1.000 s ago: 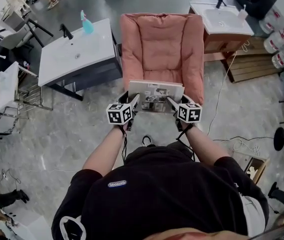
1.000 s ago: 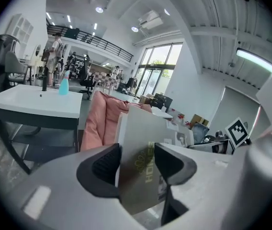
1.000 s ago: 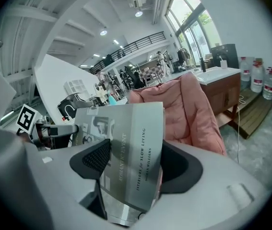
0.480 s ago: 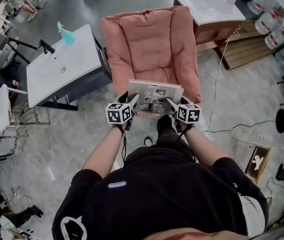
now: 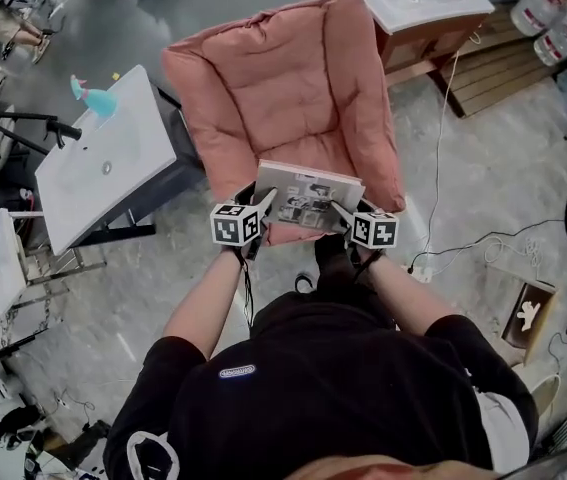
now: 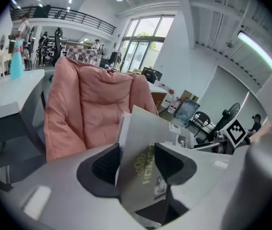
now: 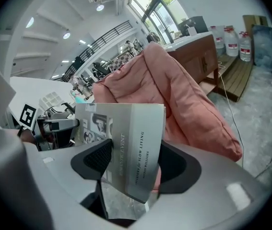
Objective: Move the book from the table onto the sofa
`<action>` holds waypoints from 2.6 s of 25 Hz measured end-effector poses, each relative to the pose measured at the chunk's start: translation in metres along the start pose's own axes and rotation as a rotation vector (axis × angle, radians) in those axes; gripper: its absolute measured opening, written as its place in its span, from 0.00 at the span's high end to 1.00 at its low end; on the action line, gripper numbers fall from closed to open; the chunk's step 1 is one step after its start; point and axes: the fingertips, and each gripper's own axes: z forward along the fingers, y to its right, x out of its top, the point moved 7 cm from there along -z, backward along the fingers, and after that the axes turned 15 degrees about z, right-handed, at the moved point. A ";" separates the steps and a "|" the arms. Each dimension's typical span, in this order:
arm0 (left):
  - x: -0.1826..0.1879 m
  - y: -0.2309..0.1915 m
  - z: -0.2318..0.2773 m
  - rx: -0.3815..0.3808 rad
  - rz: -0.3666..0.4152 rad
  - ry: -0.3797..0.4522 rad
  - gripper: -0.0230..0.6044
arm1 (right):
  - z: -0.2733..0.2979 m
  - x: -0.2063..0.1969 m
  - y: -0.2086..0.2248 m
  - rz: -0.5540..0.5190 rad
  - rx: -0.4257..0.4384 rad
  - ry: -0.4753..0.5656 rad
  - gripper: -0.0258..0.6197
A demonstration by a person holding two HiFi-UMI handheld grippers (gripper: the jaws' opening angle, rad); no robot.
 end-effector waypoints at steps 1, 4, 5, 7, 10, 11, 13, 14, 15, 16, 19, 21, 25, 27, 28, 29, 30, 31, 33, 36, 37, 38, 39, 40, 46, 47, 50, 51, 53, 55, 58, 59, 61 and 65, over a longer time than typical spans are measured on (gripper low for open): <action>0.000 -0.003 0.010 -0.012 0.009 -0.014 0.60 | 0.006 0.001 0.006 0.013 -0.008 -0.010 0.47; 0.001 -0.014 0.039 -0.054 0.046 -0.066 0.60 | 0.021 0.000 0.025 0.044 -0.039 -0.049 0.49; 0.001 -0.018 0.049 -0.069 0.058 -0.081 0.60 | 0.028 0.000 0.030 0.052 -0.045 -0.061 0.50; 0.002 -0.028 0.069 -0.104 0.069 -0.099 0.60 | 0.040 -0.001 0.041 0.052 -0.059 -0.076 0.51; 0.001 -0.041 0.099 -0.162 0.085 -0.111 0.60 | 0.063 -0.005 0.058 0.061 -0.071 -0.108 0.52; 0.000 -0.046 0.109 -0.180 0.093 -0.119 0.60 | 0.072 -0.009 0.063 0.070 -0.074 -0.131 0.51; -0.005 -0.056 0.131 -0.211 0.103 -0.144 0.60 | 0.089 -0.020 0.074 0.074 -0.075 -0.188 0.50; -0.009 -0.062 0.143 -0.226 0.109 -0.160 0.60 | 0.098 -0.025 0.078 0.071 -0.076 -0.217 0.49; -0.012 -0.067 0.156 -0.241 0.118 -0.178 0.60 | 0.106 -0.031 0.082 0.069 -0.073 -0.244 0.49; -0.014 -0.072 0.169 -0.257 0.131 -0.196 0.60 | 0.114 -0.036 0.086 0.068 -0.066 -0.270 0.48; -0.022 -0.079 0.206 -0.300 0.176 -0.247 0.60 | 0.134 -0.055 0.098 0.080 -0.043 -0.347 0.47; -0.026 -0.080 0.230 -0.330 0.213 -0.279 0.60 | 0.145 -0.067 0.106 0.103 -0.037 -0.393 0.46; -0.035 -0.080 0.277 -0.388 0.303 -0.347 0.60 | 0.164 -0.087 0.119 0.112 -0.012 -0.459 0.47; -0.040 -0.079 0.298 -0.405 0.340 -0.380 0.60 | 0.172 -0.095 0.124 0.101 0.000 -0.490 0.50; -0.043 -0.079 0.308 -0.410 0.358 -0.398 0.60 | 0.176 -0.099 0.127 0.097 0.004 -0.505 0.50; -0.047 -0.078 0.319 -0.416 0.373 -0.415 0.59 | 0.180 -0.102 0.130 0.095 0.006 -0.521 0.50; -0.052 -0.077 0.328 -0.422 0.383 -0.432 0.59 | 0.184 -0.105 0.134 0.092 0.008 -0.537 0.50; -0.059 -0.076 0.337 -0.427 0.391 -0.448 0.59 | 0.188 -0.107 0.137 0.088 0.008 -0.553 0.49; -0.072 -0.078 0.352 -0.424 0.404 -0.477 0.58 | 0.196 -0.109 0.142 0.079 0.008 -0.580 0.49; -0.087 -0.082 0.366 -0.402 0.411 -0.502 0.57 | 0.205 -0.111 0.151 0.079 0.017 -0.611 0.48; -0.091 -0.082 0.369 -0.394 0.413 -0.509 0.56 | 0.207 -0.111 0.154 0.079 0.022 -0.621 0.48; -0.094 -0.083 0.372 -0.387 0.414 -0.514 0.56 | 0.210 -0.112 0.157 0.078 0.027 -0.628 0.48; -0.097 -0.084 0.375 -0.381 0.414 -0.517 0.56 | 0.212 -0.112 0.158 0.076 0.030 -0.633 0.49; -0.099 -0.085 0.377 -0.375 0.414 -0.518 0.56 | 0.214 -0.112 0.159 0.074 0.030 -0.635 0.48; -0.099 -0.091 0.378 -0.350 0.445 -0.503 0.53 | 0.208 -0.108 0.155 -0.050 -0.014 -0.618 0.44; -0.097 -0.093 0.376 -0.334 0.443 -0.496 0.52 | 0.204 -0.105 0.154 -0.098 -0.027 -0.611 0.43; -0.088 -0.100 0.362 -0.258 0.457 -0.480 0.51 | 0.186 -0.095 0.148 -0.191 -0.038 -0.569 0.42; -0.085 -0.101 0.355 -0.235 0.468 -0.468 0.50 | 0.178 -0.090 0.144 -0.196 -0.031 -0.545 0.42; -0.076 -0.104 0.338 -0.185 0.496 -0.432 0.50 | 0.160 -0.077 0.135 -0.206 -0.019 -0.487 0.42; -0.059 -0.104 0.317 -0.136 0.540 -0.376 0.50 | 0.141 -0.061 0.123 -0.224 -0.006 -0.427 0.42; -0.037 -0.089 0.278 -0.118 0.598 -0.314 0.51 | 0.110 -0.044 0.097 -0.235 0.020 -0.347 0.42; -0.031 -0.080 0.263 -0.123 0.619 -0.297 0.51 | 0.099 -0.039 0.086 -0.237 0.031 -0.322 0.43; -0.018 -0.057 0.233 -0.134 0.658 -0.257 0.52 | 0.078 -0.028 0.060 -0.244 0.060 -0.269 0.44; 0.007 -0.013 0.175 -0.143 0.660 -0.183 0.54 | 0.037 -0.015 0.006 -0.304 0.107 -0.192 0.47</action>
